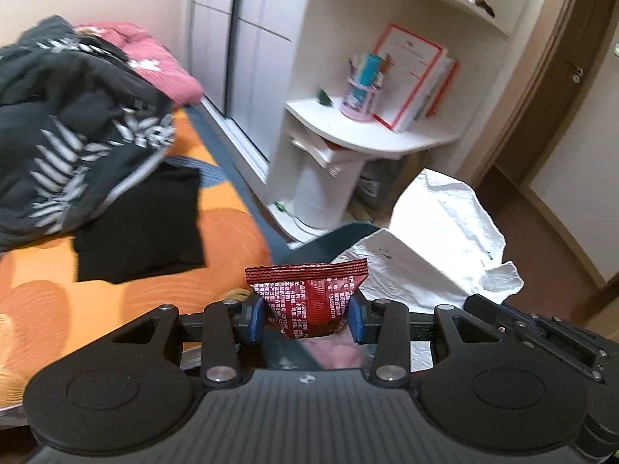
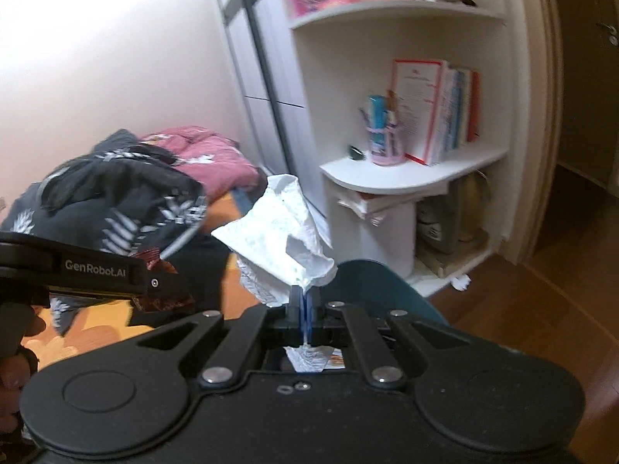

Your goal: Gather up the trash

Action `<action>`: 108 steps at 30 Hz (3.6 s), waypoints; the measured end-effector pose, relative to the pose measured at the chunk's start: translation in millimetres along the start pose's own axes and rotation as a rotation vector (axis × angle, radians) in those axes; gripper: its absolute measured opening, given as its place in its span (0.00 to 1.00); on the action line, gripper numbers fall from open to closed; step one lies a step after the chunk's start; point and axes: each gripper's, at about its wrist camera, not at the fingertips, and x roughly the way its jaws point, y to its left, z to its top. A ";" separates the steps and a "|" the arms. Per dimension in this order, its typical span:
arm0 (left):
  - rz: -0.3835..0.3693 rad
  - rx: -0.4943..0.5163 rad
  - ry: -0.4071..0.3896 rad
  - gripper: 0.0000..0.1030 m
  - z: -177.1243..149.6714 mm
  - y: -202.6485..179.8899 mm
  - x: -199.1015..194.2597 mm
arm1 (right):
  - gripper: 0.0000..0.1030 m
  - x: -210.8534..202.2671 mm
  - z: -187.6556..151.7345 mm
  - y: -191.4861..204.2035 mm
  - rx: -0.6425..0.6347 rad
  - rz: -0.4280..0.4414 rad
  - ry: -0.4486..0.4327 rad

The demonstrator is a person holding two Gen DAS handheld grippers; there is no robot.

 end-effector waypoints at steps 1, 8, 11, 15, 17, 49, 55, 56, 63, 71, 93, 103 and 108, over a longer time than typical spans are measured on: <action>-0.008 0.001 0.015 0.39 0.6 -3.8 10.6 | 0.02 4.9 -1.0 -6.6 0.010 -0.008 0.008; -0.012 0.034 0.133 0.39 -4.9 -27.5 89.3 | 0.02 51.9 -14.2 -38.4 0.042 -0.061 0.086; -0.010 0.042 0.179 0.39 -10.4 -32.6 119.0 | 0.02 72.8 -21.1 -47.6 0.050 -0.075 0.126; 0.011 0.066 0.229 0.39 -18.1 -38.2 152.3 | 0.02 97.1 -29.4 -55.9 0.052 -0.095 0.181; 0.025 0.079 0.258 0.39 -23.4 -39.2 167.7 | 0.02 107.5 -35.0 -59.0 0.047 -0.103 0.210; -0.010 0.144 0.137 0.63 -38.8 -42.6 101.6 | 0.43 38.5 -40.3 -49.1 0.051 -0.056 0.147; -0.050 0.140 0.038 0.66 -44.0 -39.9 39.3 | 0.45 -7.9 -32.6 -29.1 0.023 -0.031 0.071; -0.056 0.139 0.021 0.66 -45.1 -39.3 29.1 | 0.46 -16.5 -31.8 -25.0 0.016 -0.030 0.055; -0.097 0.126 -0.098 0.79 -56.9 -33.2 -37.0 | 0.47 -64.0 -32.7 -6.5 -0.020 -0.010 -0.024; -0.108 0.090 -0.183 0.82 -76.7 -17.1 -85.1 | 0.48 -101.7 -43.8 8.8 -0.064 0.015 -0.093; -0.091 0.109 -0.256 1.00 -131.5 -12.6 -132.5 | 0.49 -157.1 -61.8 20.3 -0.055 0.044 -0.179; -0.078 0.126 -0.292 1.00 -138.5 -16.3 -146.2 | 0.49 -167.6 -62.1 22.7 -0.057 0.047 -0.199; -0.065 0.145 -0.306 1.00 -141.2 -18.5 -149.4 | 0.49 -169.1 -62.6 23.1 -0.055 0.046 -0.198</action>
